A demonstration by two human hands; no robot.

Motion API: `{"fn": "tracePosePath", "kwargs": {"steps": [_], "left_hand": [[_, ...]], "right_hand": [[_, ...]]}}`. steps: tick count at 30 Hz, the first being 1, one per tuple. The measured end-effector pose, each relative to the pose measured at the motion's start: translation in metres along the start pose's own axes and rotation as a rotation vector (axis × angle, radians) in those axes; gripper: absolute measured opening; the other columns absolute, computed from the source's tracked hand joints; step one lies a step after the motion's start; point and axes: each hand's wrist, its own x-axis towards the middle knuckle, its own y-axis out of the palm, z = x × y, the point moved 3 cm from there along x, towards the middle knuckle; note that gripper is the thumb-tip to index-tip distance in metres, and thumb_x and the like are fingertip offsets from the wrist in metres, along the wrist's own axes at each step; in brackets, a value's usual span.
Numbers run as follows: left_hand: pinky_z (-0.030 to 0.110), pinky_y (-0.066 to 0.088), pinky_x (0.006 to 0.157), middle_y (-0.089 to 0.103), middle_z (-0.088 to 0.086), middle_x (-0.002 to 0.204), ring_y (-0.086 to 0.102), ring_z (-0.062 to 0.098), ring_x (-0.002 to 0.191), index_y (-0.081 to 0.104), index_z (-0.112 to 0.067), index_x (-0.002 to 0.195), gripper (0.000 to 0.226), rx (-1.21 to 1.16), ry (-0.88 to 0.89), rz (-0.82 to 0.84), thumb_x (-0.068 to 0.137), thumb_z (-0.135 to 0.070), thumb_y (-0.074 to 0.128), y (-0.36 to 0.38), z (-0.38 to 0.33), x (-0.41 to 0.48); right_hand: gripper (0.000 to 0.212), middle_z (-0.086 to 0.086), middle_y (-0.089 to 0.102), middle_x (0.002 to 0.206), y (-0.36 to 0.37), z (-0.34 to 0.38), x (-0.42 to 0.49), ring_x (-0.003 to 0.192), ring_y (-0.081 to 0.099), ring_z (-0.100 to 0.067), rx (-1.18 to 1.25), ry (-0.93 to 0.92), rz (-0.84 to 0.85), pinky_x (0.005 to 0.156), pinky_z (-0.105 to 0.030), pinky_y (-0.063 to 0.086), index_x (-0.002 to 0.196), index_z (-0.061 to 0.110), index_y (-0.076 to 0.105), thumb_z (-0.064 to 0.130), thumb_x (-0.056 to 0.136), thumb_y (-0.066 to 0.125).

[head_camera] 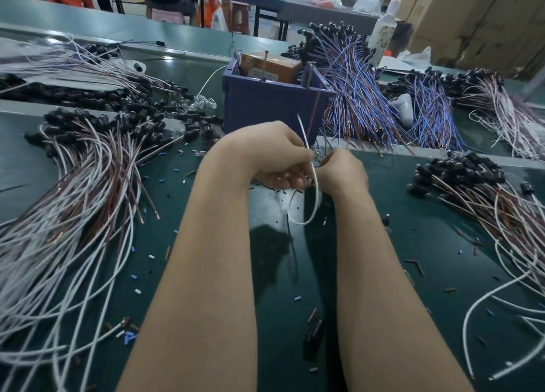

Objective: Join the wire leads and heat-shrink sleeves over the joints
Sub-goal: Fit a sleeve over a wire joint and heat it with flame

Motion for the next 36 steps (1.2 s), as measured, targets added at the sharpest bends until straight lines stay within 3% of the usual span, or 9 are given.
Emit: {"fn": "tracePosePath", "kwargs": {"steps": [9, 12, 15, 19, 23, 25, 28, 31, 36], "left_hand": [[0.015, 0.047, 0.043, 0.065, 0.004, 0.065, 0.055, 0.010, 0.048, 0.061, -0.011, 0.083, 0.019, 0.055, -0.049, -0.178, 0.095, -0.008, 0.046, -0.001, 0.011, 0.011], [0.032, 0.056, 0.075, 0.069, 0.015, 0.096, 0.064, 0.029, 0.082, 0.063, -0.005, 0.100, 0.024, 0.167, -0.031, -0.283, 0.098, -0.017, 0.043, -0.004, 0.015, 0.015], [0.036, 0.050, 0.085, 0.066, 0.022, 0.105, 0.063, 0.034, 0.093, 0.061, 0.002, 0.108, 0.042, 0.199, -0.016, -0.281, 0.102, -0.030, 0.034, -0.002, 0.013, 0.016], [0.020, 0.045, 0.047, 0.068, 0.002, 0.072, 0.053, 0.008, 0.046, 0.063, -0.006, 0.091, 0.037, -0.241, 0.149, -0.196, 0.102, -0.029, 0.037, 0.002, -0.004, 0.012], [0.014, 0.029, 0.039, 0.061, 0.003, 0.064, 0.036, 0.004, 0.039, 0.060, -0.009, 0.081, 0.030, -0.608, 0.276, -0.190, 0.101, -0.024, 0.042, -0.009, -0.017, 0.000], [0.016, 0.031, 0.040, 0.061, 0.000, 0.058, 0.038, 0.004, 0.040, 0.059, -0.009, 0.080, 0.028, -0.636, 0.334, -0.178, 0.100, -0.021, 0.045, -0.008, -0.025, -0.005], [0.026, 0.047, 0.050, 0.061, 0.002, 0.063, 0.050, 0.012, 0.049, 0.061, -0.009, 0.080, 0.024, -0.669, 0.360, -0.236, 0.099, -0.018, 0.048, -0.007, -0.038, -0.007], [0.032, 0.054, 0.057, 0.063, 0.000, 0.065, 0.056, 0.011, 0.052, 0.061, -0.010, 0.080, 0.021, -0.687, 0.407, -0.313, 0.097, -0.018, 0.052, -0.005, -0.064, -0.007], [0.017, 0.046, 0.047, 0.055, 0.005, 0.068, 0.050, 0.004, 0.045, 0.059, -0.007, 0.075, 0.023, -0.733, 0.531, -0.296, 0.097, -0.011, 0.051, 0.029, -0.135, -0.010]], "right_hand": [[0.027, -0.010, 0.064, 0.116, 0.005, 0.001, -0.002, 0.108, 0.058, -0.029, 0.030, -0.079, 0.016, 0.084, -0.030, 0.046, 0.109, 0.023, 0.065, 0.011, 0.088, 0.053], [0.022, -0.008, 0.067, 0.104, -0.002, 0.005, -0.003, 0.095, 0.060, -0.025, 0.175, -0.154, -0.069, 0.078, -0.031, 0.050, 0.094, 0.021, 0.066, 0.007, 0.086, 0.051], [0.026, -0.009, 0.069, 0.089, -0.021, 0.019, -0.009, 0.077, 0.063, -0.019, 0.612, -0.291, -0.131, 0.074, -0.034, 0.055, 0.077, 0.019, 0.064, -0.002, 0.083, 0.049], [0.031, -0.002, 0.071, 0.076, -0.037, 0.036, -0.020, 0.067, 0.063, -0.014, 1.117, -0.354, -0.022, 0.062, -0.027, 0.058, 0.078, 0.015, 0.068, -0.006, 0.087, 0.047], [0.024, -0.011, 0.068, 0.084, -0.044, 0.047, -0.029, 0.079, 0.062, -0.024, 1.359, -0.394, 0.132, 0.081, -0.041, 0.055, 0.090, 0.007, 0.067, -0.001, 0.095, 0.045], [0.022, -0.008, 0.067, 0.079, -0.048, 0.054, -0.040, 0.069, 0.056, -0.021, 1.453, -0.411, 0.250, 0.065, -0.033, 0.056, 0.097, 0.006, 0.064, 0.012, 0.100, 0.043], [0.041, 0.000, 0.062, 0.061, -0.056, 0.055, -0.055, 0.060, 0.058, -0.017, 1.386, -0.360, 0.401, 0.059, -0.032, 0.056, 0.095, 0.012, 0.061, 0.040, 0.102, 0.033], [0.046, -0.006, 0.065, 0.075, -0.077, 0.036, -0.067, 0.070, 0.065, -0.023, 1.239, -0.306, 0.417, 0.064, -0.034, 0.058, 0.093, 0.014, 0.062, 0.050, 0.099, 0.034], [0.023, 0.009, 0.060, 0.052, -0.157, -0.022, -0.091, 0.045, 0.047, -0.006, 0.799, -0.441, -0.170, 0.048, -0.019, 0.040, 0.082, 0.019, 0.067, 0.028, 0.097, 0.053]]}}
